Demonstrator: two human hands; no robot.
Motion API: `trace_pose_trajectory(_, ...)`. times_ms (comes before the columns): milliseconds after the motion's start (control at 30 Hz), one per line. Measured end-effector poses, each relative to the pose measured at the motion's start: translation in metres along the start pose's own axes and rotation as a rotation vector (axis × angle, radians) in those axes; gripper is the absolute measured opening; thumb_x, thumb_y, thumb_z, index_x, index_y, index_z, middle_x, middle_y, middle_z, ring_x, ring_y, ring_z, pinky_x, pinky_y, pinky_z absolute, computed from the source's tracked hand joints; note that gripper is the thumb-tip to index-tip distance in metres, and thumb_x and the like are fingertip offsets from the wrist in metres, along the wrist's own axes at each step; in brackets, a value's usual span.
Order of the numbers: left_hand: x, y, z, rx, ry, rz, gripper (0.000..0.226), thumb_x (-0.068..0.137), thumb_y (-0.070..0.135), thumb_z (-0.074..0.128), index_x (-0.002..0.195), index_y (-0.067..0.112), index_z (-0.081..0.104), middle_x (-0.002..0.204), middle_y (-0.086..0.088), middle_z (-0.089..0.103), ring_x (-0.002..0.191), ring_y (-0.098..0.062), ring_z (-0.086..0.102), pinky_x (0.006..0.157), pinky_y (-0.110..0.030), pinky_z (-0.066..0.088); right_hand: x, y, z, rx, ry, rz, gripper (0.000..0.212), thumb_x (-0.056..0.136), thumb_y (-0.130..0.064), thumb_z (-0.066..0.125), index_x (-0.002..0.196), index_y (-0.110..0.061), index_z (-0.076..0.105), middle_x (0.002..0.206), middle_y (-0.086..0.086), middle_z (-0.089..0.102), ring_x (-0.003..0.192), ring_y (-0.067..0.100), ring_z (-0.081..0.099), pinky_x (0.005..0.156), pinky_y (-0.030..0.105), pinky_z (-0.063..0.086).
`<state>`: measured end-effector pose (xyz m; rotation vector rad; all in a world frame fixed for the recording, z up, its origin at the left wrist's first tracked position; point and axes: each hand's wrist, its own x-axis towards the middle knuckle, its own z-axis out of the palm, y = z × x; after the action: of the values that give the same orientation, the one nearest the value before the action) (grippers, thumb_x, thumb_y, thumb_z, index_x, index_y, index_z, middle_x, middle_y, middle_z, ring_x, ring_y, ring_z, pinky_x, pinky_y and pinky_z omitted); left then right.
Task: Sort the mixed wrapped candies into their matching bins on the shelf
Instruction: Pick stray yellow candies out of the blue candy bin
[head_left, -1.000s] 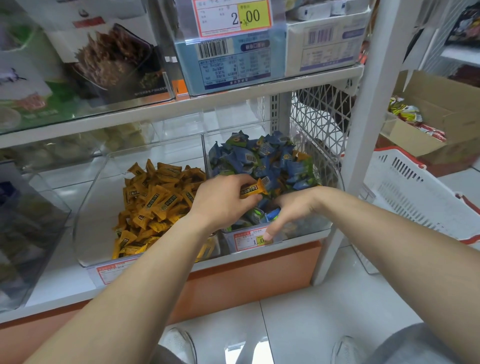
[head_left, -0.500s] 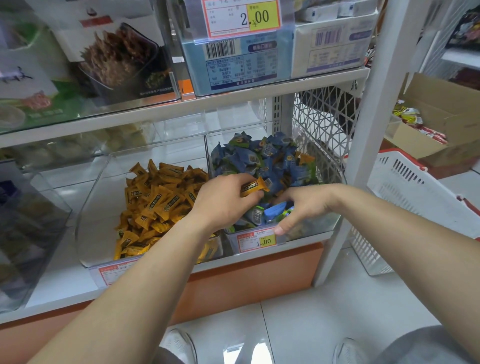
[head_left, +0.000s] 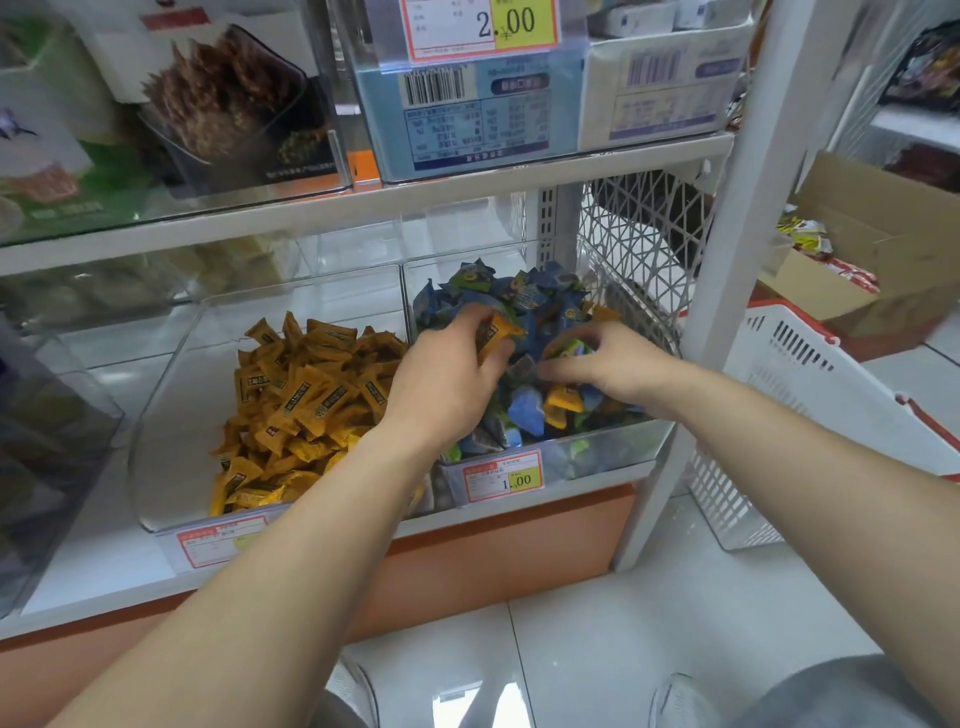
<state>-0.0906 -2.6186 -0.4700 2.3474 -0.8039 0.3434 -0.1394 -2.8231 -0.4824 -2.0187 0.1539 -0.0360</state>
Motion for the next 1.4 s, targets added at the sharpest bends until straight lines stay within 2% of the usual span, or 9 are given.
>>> trace_pose_trajectory(133, 0.002, 0.011, 0.003, -0.083, 0.070, 0.023, 0.029, 0.100, 0.033, 0.052, 0.124, 0.017, 0.053, 0.091, -0.001, 0.068, 0.079, -0.021, 0.064, 0.064, -0.034, 0.047, 0.005, -0.005, 0.007, 0.305, 0.138, 0.132, 0.056, 0.075, -0.037, 0.085, 0.121, -0.012, 0.065, 0.106, 0.008, 0.075, 0.093, 0.029, 0.073, 0.075, 0.045, 0.062)
trace_pose_trajectory(300, -0.001, 0.019, 0.017, -0.264, -0.001, -0.113, 0.017, 0.102, 0.021, 0.041, 0.117, 0.025, 0.036, 0.084, 0.001, 0.061, 0.072, -0.017, 0.061, 0.054, -0.023, 0.042, 0.010, -0.016, 0.011, 0.568, 0.210, 0.192, 0.040, 0.082, -0.034, 0.080, 0.113, -0.011, 0.069, 0.103, 0.009, 0.076, 0.095, 0.030, 0.073, 0.068, 0.040, 0.060)
trace_pose_trajectory(400, 0.003, 0.022, 0.021, -0.410, -0.057, -0.288, 0.032, 0.094, 0.046, 0.045, 0.117, 0.026, 0.036, 0.095, 0.007, 0.056, 0.088, -0.018, 0.057, 0.064, -0.012, 0.036, 0.012, -0.022, 0.015, 0.635, 0.231, 0.189, 0.041, 0.082, -0.034, 0.080, 0.114, -0.011, 0.068, 0.106, 0.009, 0.075, 0.093, 0.028, 0.072, 0.057, 0.032, 0.056)
trace_pose_trajectory(500, 0.003, 0.023, 0.025, -0.434, -0.087, -0.275, 0.058, 0.084, 0.070, 0.051, 0.120, 0.025, 0.043, 0.101, 0.008, 0.060, 0.089, -0.009, 0.059, 0.068, -0.019, 0.042, 0.012, -0.025, 0.020, 0.640, 0.229, 0.177, 0.045, 0.080, -0.038, 0.081, 0.113, -0.011, 0.068, 0.101, 0.007, 0.075, 0.090, 0.025, 0.073, 0.058, 0.032, 0.057)
trace_pose_trajectory(733, 0.007, 0.018, 0.025, -0.398, -0.042, -0.309, 0.021, 0.085, 0.042, 0.072, 0.094, 0.027, 0.060, 0.079, 0.011, 0.061, 0.070, 0.002, 0.055, 0.054, -0.007, 0.038, 0.006, -0.024, 0.017, 0.584, 0.158, 0.162, 0.030, 0.083, -0.037, 0.079, 0.102, -0.015, 0.072, 0.094, 0.006, 0.074, 0.083, 0.021, 0.074, 0.062, 0.040, 0.060)
trace_pose_trajectory(967, 0.007, 0.016, -0.004, -0.330, 0.048, -0.207, 0.021, 0.077, 0.033, 0.077, 0.089, 0.033, 0.060, 0.073, 0.014, 0.062, 0.068, 0.011, 0.056, 0.054, -0.007, 0.039, -0.001, -0.040, 0.002, -0.187, 0.247, -0.093, 0.051, 0.084, -0.053, 0.070, 0.124, -0.021, 0.069, 0.120, -0.006, 0.070, 0.109, 0.011, 0.064, 0.093, 0.030, 0.050)
trace_pose_trajectory(1133, 0.002, 0.016, -0.020, -0.451, 0.049, -0.200, 0.026, 0.081, 0.031, 0.075, 0.102, 0.032, 0.061, 0.090, 0.012, 0.066, 0.078, 0.005, 0.061, 0.063, -0.009, 0.043, -0.007, -0.049, 0.018, 0.227, 0.114, -0.182, 0.019, 0.094, -0.021, 0.068, 0.113, -0.020, 0.066, 0.105, -0.001, 0.073, 0.088, 0.015, 0.073, 0.066, 0.019, 0.055)
trace_pose_trajectory(1300, -0.004, 0.004, -0.039, -0.465, -0.015, -0.184, 0.036, 0.085, 0.042, 0.074, 0.115, 0.031, 0.059, 0.105, 0.005, 0.069, 0.096, -0.012, 0.066, 0.084, -0.029, 0.053, -0.004, -0.060, 0.043, 0.420, 0.151, -0.208, 0.014, 0.092, -0.019, 0.070, 0.105, -0.014, 0.071, 0.092, 0.003, 0.077, 0.083, 0.017, 0.075, 0.066, 0.025, 0.057)
trace_pose_trajectory(1400, -0.008, -0.017, -0.060, -0.332, 0.027, -0.185, 0.035, 0.086, 0.046, 0.072, 0.115, 0.032, 0.059, 0.095, 0.012, 0.070, 0.085, -0.001, 0.065, 0.070, -0.012, 0.047, 0.001, -0.069, 0.050, 0.430, 0.073, -0.192, 0.015, 0.097, -0.031, 0.063, 0.100, -0.020, 0.072, 0.096, 0.001, 0.077, 0.088, 0.018, 0.075, 0.068, 0.026, 0.055)
